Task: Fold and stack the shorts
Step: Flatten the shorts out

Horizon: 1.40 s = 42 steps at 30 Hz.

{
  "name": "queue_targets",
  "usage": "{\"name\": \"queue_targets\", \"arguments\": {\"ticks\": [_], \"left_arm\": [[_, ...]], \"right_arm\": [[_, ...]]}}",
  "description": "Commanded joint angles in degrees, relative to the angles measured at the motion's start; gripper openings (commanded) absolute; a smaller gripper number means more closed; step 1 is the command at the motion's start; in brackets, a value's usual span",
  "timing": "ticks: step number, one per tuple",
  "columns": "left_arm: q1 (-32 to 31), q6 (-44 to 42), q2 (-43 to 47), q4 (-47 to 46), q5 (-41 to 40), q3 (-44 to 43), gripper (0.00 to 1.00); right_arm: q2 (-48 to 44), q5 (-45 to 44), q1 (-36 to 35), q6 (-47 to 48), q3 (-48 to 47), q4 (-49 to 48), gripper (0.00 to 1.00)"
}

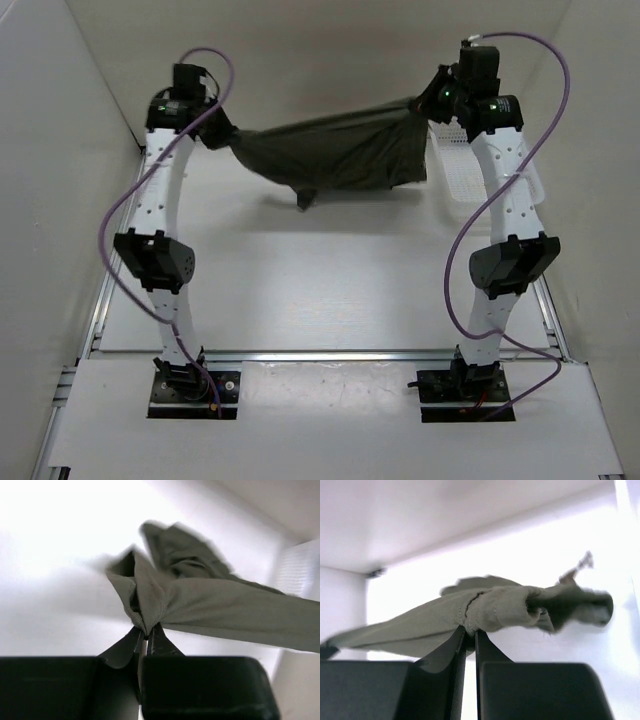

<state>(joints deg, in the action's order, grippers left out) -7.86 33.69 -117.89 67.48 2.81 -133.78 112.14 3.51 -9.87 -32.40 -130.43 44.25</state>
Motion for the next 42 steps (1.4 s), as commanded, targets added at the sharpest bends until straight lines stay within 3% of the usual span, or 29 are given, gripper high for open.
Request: {"name": "queue_targets", "arguments": {"ticks": [1, 3, 6, 7, 14, 16, 17, 20, 23, 28, 29, 31, 34, 35, 36, 37, 39, 41, 42], "left_arm": [[4.2, -1.3, 7.2, 3.2, 2.7, -6.0, 0.10], [4.3, -0.8, 14.0, -1.7, 4.0, 0.3, 0.10], [3.7, -0.8, 23.7, -5.6, 4.0, 10.2, 0.10], [3.7, -1.4, 26.0, -6.2, 3.4, 18.3, 0.10], [0.4, 1.4, 41.2, -13.1, 1.7, 61.2, 0.10], [-1.5, 3.6, 44.6, -13.9, 1.1, 70.7, 0.10], [-1.5, 4.3, 45.7, -13.9, 1.1, 73.4, 0.10], [-2.7, 5.6, 51.1, -13.9, 1.6, 79.8, 0.10], [-2.7, 6.2, 55.1, -13.3, 2.1, 80.5, 0.10], [-2.7, 4.5, 51.8, -10.7, -0.5, 72.4, 0.10], [-2.7, 3.2, 48.2, -10.7, -1.7, 67.2, 0.10], [-2.7, 1.8, 43.2, -10.7, -3.3, 60.4, 0.10], [-0.2, -2.3, 26.7, -6.9, -3.9, 40.9, 0.10], [0.6, -4.1, 23.3, -4.5, -4.4, 29.4, 0.10], [1.4, -4.8, 19.7, -3.2, -4.4, 23.1, 0.10], [2.9, -5.3, 12.8, -1.6, -4.4, 9.5, 0.10], [4.5, -5.8, 6.2, 3.4, -2.9, -4.6, 0.10], [6.9, -5.0, 0.4, 4.5, -0.9, -20.1, 0.10], [7.8, -4.2, 0.4, 4.5, 2.3, -22.0, 0.10]], "right_arm": [[-3.1, 3.4, 1.3, 4.7, -10.4, 2.6, 0.00], [-7.0, 5.1, 1.3, 5.5, -8.4, 1.5, 0.00], [-15.6, 5.7, 1.3, 7.3, 4.1, 0.8, 0.00], [-18.1, 5.7, 1.3, 8.1, 8.7, 0.1, 0.00], [-38.2, 4.2, 1.3, 6.7, 58.1, -2.6, 0.00], [-43.7, 3.6, 1.3, 5.4, 66.3, -2.6, 0.00], [-45.7, 3.6, 1.3, 4.6, 72.7, -1.7, 0.00], [-53.4, 3.1, 1.3, 3.5, 79.4, -0.4, 0.00], [-56.6, 1.5, 1.3, 2.5, 78.2, 2.3, 0.00], [-49.7, -0.7, 1.3, 5.6, 68.7, 2.3, 0.00], [-47.5, -0.7, 1.3, 6.5, 66.0, 1.5, 0.00], [-38.5, -0.7, 1.3, 8.7, 54.8, 1.0, 0.00], [-24.4, 0.5, 1.3, 11.1, 34.5, 1.6, 0.00], [-17.0, 0.5, 1.3, 11.8, 28.7, 2.5, 0.00], [-13.5, 0.5, 1.8, 11.8, 16.5, 3.5, 0.00], [-7.6, 1.5, 1.8, 11.8, 10.5, 5.0, 0.00], [-2.9, 3.7, 3.0, 10.2, -4.6, 5.0, 0.00], [0.2, 5.2, 3.0, 7.7, -11.0, 3.3, 0.00], [0.2, 5.2, 3.0, 7.2, -12.8, 2.1, 0.00]]}}
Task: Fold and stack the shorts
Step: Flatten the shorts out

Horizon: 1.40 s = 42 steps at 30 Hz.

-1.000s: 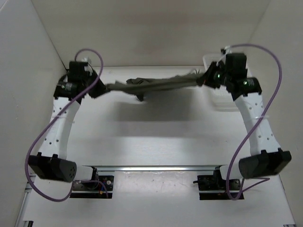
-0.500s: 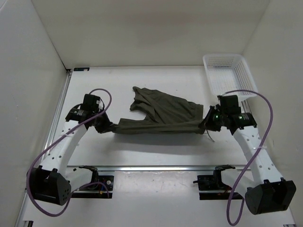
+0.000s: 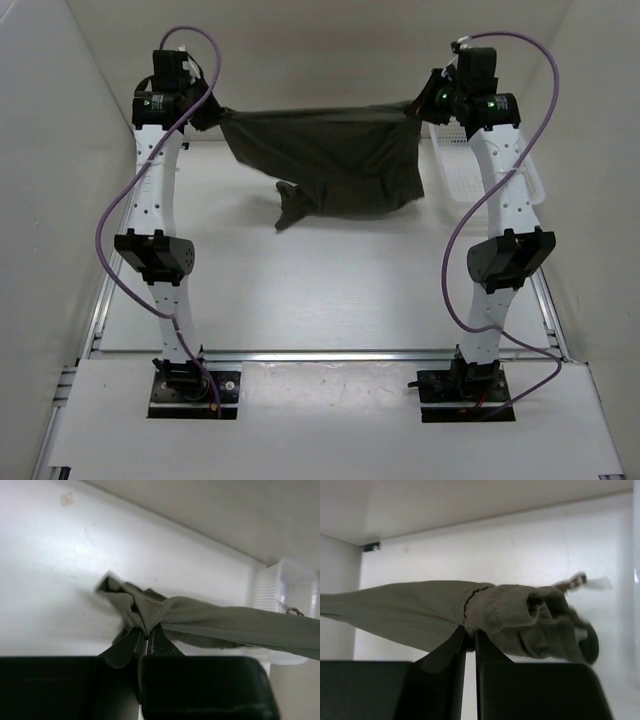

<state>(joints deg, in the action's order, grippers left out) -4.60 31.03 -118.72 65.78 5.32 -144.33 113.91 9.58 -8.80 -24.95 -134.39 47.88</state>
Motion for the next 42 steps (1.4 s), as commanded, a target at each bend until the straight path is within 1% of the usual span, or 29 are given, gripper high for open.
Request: {"name": "queue_targets", "arguments": {"ticks": [1, 5, 7, 9, 11, 12, 13, 14, 15, 16, 17, 19, 20, 21, 22, 23, 24, 25, 26, 28, 30, 31, 32, 34, 35, 36, 38, 39, 42], "left_arm": [[5.6, -0.9, 1.7, 2.7, 1.6, -11.5, 0.10], [7.7, 0.6, 13.9, -7.1, 2.6, 2.0, 0.10], [7.7, 0.6, 20.4, -7.2, 2.6, 7.9, 0.10], [7.7, 0.6, 27.3, -7.2, 2.6, 12.8, 0.10], [7.1, -0.6, 32.4, -7.2, 2.6, 24.2, 0.10], [6.5, -1.3, 37.3, -7.8, 1.9, 34.0, 0.10], [6.5, -1.3, 39.7, -8.9, 1.9, 39.6, 0.10], [5.6, -1.3, 42.1, -10.0, 1.9, 45.5, 0.10], [4.9, -1.3, 44.0, -11.2, 1.9, 51.3, 0.10], [3.8, -0.7, 47.3, -12.0, 1.9, 62.0, 0.10], [3.3, -0.7, 48.7, -13.2, 1.9, 67.1, 0.10], [1.2, 0.7, 52.1, -13.8, 1.4, 80.3, 0.10], [0.6, 0.7, 53.4, -13.8, 1.4, 84.0, 0.10], [0.6, 1.5, 54.6, -13.1, 1.4, 87.3, 0.12], [-2.0, 5.4, 55.7, -12.3, 1.4, 89.8, 0.23], [-3.2, 4.5, 55.7, -11.4, 2.5, 89.1, 0.37], [-4.4, 5.6, 55.7, -10.2, 2.5, 87.9, 0.66], [-4.4, 6.2, 54.9, -8.1, 1.0, 86.3, 0.81], [-4.4, 6.2, 54.4, -7.4, -1.4, 82.5, 0.85], [-4.4, 5.2, 52.6, -6.2, -4.3, 78.0, 0.86], [-4.4, 3.6, 48.4, -3.6, -7.8, 71.3, 0.84], [-4.4, 3.1, 47.0, -3.6, -8.3, 69.4, 0.81], [-4.4, 2.2, 44.1, -3.1, -8.3, 66.1, 0.71], [-4.4, 1.1, 41.0, -4.8, -8.3, 63.2, 0.53], [-4.4, 0.3, 37.0, -5.5, -8.3, 60.1, 0.43], [-4.4, 0.3, 34.5, -6.0, -8.3, 58.1, 0.24], [-4.4, -1.2, 25.8, -6.0, -9.1, 51.2, 0.12], [-4.4, -1.2, 22.7, -5.5, -9.6, 48.6, 0.10], [-4.4, -2.3, 11.5, -4.3, -9.6, 39.9, 0.10]], "right_arm": [[-2.1, -0.9, 1.9, -0.3, -9.7, -5.0, 0.00], [-11.1, -0.9, 1.9, 0.2, 0.7, -10.8, 0.00], [-14.6, -0.9, 1.9, 1.6, 5.9, -10.8, 0.00], [-21.6, -1.4, 1.9, 3.3, 18.1, -12.7, 0.00], [-29.0, -2.1, 1.9, 3.3, 32.4, -14.5, 0.00], [-31.4, -2.1, 1.9, 3.3, 37.6, -15.3, 0.00], [-35.7, -2.1, 1.9, 3.3, 42.8, -16.0, 0.00], [-37.7, -2.1, 1.9, 2.8, 52.6, -16.5, 0.00], [-39.4, -2.6, 1.9, 2.3, 57.9, -17.5, 0.00], [-42.4, -3.6, 1.9, 1.8, 62.5, -17.5, 0.00], [-43.8, -3.6, 1.9, 1.7, 70.9, -17.5, 0.00], [-48.3, -4.1, 1.9, 0.6, 78.1, -18.2, 0.00], [-50.2, -4.1, 1.4, 0.6, 83.4, -17.3, 0.15], [-54.2, -4.1, 1.4, 0.1, 85.4, -15.0, 0.42], [-56.4, -4.1, 1.4, 0.1, 86.8, -13.6, 0.83], [-58.6, -4.1, 1.4, -1.0, 87.8, -12.0, 0.92], [-62.7, -4.1, 1.4, -1.7, 88.4, -10.6, 0.96], [-64.5, -4.7, 1.4, -2.9, 88.4, -8.5, 0.99], [-66.0, -5.5, 1.4, -3.8, 88.4, -7.6, 0.99], [-67.8, -7.6, 1.4, -4.3, 85.8, -5.6, 0.99], [-66.9, -8.3, 1.4, -4.3, 82.2, -5.1, 0.92], [-65.8, -8.8, 1.4, -3.5, 81.1, -4.6, 0.83], [-64.4, -8.8, 1.4, -2.8, 80.2, -4.5, 0.63], [-58.8, -7.7, 1.4, -2.2, 77.6, -6.2, 0.38], [-53.9, -7.0, 1.4, -1.6, 76.6, -6.7, 0.20], [-51.1, -6.5, 1.4, -1.6, 73.7, -7.3, 0.14], [-42.7, -5.4, 1.4, -1.0, 70.6, -9.3, 0.12], [-40.0, -5.4, 1.4, -1.0, 68.8, -9.3, 0.13], [-29.4, -5.4, 1.4, -0.5, 61.8, -10.7, 0.34]]}}
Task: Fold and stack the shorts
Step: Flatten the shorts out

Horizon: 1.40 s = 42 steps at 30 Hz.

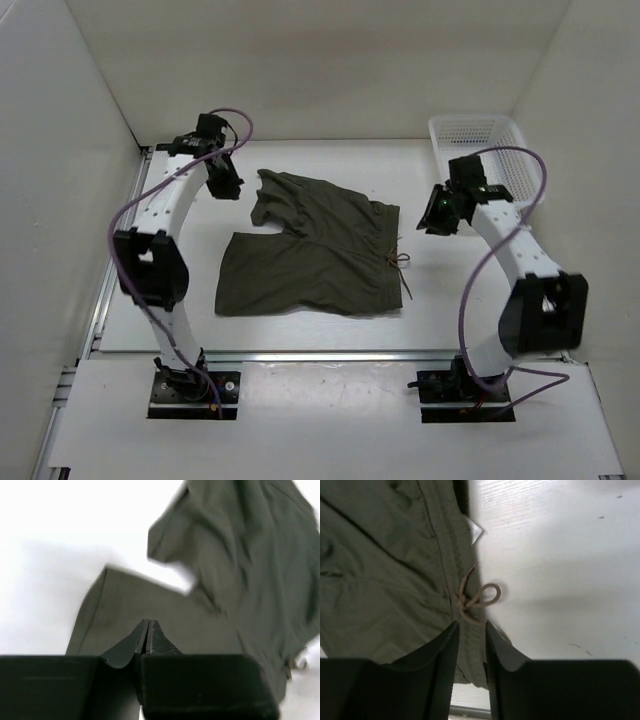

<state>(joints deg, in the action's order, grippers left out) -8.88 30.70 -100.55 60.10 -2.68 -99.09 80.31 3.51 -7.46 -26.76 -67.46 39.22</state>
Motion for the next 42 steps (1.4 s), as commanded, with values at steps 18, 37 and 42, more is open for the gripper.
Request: {"name": "queue_targets", "arguments": {"ticks": [18, 37, 42], "left_arm": [[1.2, -4.3, -30.7, -0.8, 8.3, -14.1, 0.48], [4.7, -2.9, -33.4, -1.3, 2.5, -13.3, 0.10], [9.7, -2.3, -27.5, -1.8, -0.6, -7.5, 0.10]], "right_arm": [[45.8, 3.3, -1.0, 3.0, -37.9, -2.1, 0.75], [49.3, 1.0, -4.0, 3.0, -38.4, -2.7, 0.00], [48.0, -5.0, -4.0, 2.5, -37.7, -2.1, 0.00]]}}
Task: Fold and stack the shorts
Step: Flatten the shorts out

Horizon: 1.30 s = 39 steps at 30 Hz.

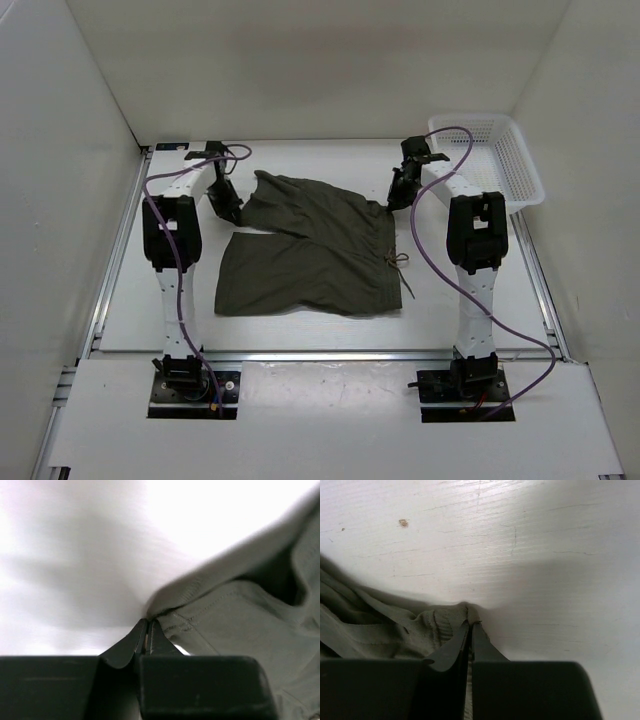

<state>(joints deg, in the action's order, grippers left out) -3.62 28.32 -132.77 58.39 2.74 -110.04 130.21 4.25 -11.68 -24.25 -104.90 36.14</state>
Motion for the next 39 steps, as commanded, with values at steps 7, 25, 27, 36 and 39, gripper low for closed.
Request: {"name": "queue_targets", "arguments": {"ticks": [7, 25, 27, 36, 39], "left_arm": [[7.2, -1.1, 6.8, -1.5, -6.0, 6.8, 0.10], [2.8, -3.5, 2.6, 6.3, -3.4, -15.0, 0.11], [2.8, -3.0, -1.5, 6.3, -1.3, -21.3, 0.11], [1.7, -3.0, -15.1, -1.4, 10.3, -34.4, 0.68], [1.2, -2.5, -18.0, -2.7, 11.8, -39.2, 0.70]], "right_arm": [[-2.6, -7.0, 0.2, 0.0, -0.8, 1.6, 0.00], [-2.2, -4.5, 0.2, 2.3, -7.4, 2.7, 0.52], [-2.2, -4.5, 0.2, 2.3, -8.0, 3.2, 0.52], [0.3, -2.8, -0.4, 2.3, -10.1, 3.8, 0.51], [0.9, -2.1, -0.4, 2.3, -10.1, 3.8, 0.51]]}}
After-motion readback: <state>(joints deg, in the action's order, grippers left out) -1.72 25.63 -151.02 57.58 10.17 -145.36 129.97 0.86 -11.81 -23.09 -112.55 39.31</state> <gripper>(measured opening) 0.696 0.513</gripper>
